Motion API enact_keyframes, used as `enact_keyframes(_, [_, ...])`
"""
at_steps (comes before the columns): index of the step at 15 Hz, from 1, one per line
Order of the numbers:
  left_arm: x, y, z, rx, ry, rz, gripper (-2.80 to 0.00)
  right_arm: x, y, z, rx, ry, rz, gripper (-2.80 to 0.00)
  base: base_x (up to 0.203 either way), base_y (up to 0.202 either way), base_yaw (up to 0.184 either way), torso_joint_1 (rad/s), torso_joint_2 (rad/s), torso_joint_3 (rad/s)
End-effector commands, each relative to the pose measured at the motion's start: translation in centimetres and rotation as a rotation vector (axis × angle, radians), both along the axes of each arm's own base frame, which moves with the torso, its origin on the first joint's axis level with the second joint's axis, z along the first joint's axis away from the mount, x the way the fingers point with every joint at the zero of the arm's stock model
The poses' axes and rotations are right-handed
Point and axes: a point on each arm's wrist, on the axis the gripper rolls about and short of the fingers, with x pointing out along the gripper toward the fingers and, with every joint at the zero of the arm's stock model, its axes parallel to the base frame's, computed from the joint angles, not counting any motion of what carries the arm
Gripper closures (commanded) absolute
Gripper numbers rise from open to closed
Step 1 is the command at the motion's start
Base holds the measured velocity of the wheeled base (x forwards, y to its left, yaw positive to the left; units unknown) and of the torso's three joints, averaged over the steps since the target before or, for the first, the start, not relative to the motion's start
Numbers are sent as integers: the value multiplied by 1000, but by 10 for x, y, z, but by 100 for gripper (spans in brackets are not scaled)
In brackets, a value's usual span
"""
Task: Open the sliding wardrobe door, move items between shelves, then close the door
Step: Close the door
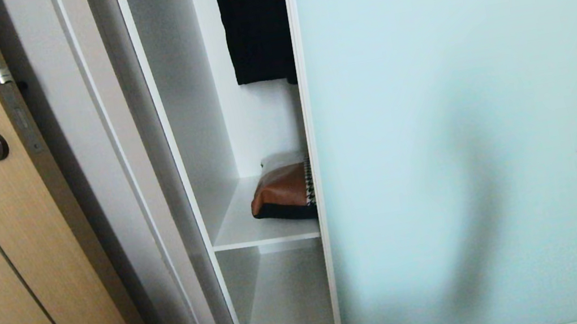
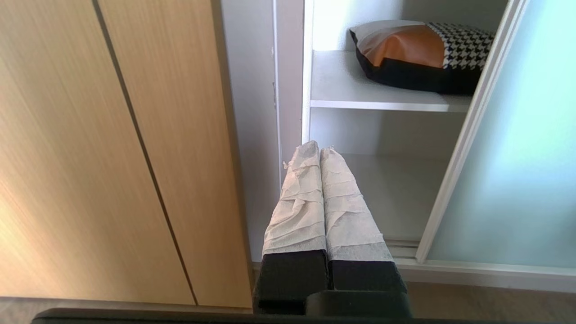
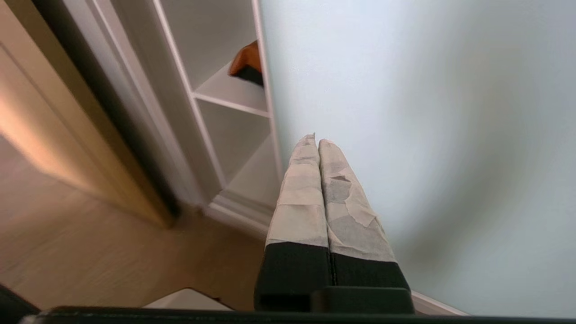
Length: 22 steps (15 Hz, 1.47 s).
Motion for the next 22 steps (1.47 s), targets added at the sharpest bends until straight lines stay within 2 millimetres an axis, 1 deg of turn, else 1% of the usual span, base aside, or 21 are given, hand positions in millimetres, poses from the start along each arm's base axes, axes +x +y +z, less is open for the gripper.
enact_keyframes(1, [0,0,0,0,3,1,0,-60,-13,-18,13,-118,-70,0,0,0,0,0,0,0])
enact_keyframes(3, [0,0,0,0,3,1,0,-90,-20,-49,10,-148,-133,0,0,0,0,0,0,0])
enact_keyframes(6, [0,0,0,0,3,1,0,-125,-25,-91,-3,-171,-192,0,0,0,0,0,0,0])
enact_keyframes(7, [0,0,0,0,3,1,0,-127,-25,-108,-14,-138,-206,0,0,0,0,0,0,0])
enact_keyframes(8, [0,0,0,0,3,1,0,-123,-25,-124,-20,-98,-229,0,0,0,0,0,0,0])
enact_keyframes(10, [0,0,0,0,3,1,0,-116,-25,-148,-30,-43,-266,0,0,0,0,0,0,0])
enact_keyframes(11, [0,0,0,0,3,1,0,-115,-25,-153,-31,-30,-261,0,0,0,0,0,0,0])
enact_keyframes(12, [0,0,0,0,3,1,0,-115,-25,-152,-29,-35,-256,0,0,0,0,0,0,0])
enact_keyframes(14, [0,0,0,0,3,1,0,-113,-25,-168,-43,5,-249,0,0,0,0,0,0,0])
enact_keyframes(17, [0,0,0,0,3,1,0,-112,-25,-184,-44,25,-235,0,0,0,0,0,0,0])
enact_keyframes(22, [0,0,0,0,3,1,0,-112,-25,-187,-47,55,-238,0,0,0,0,0,0,0])
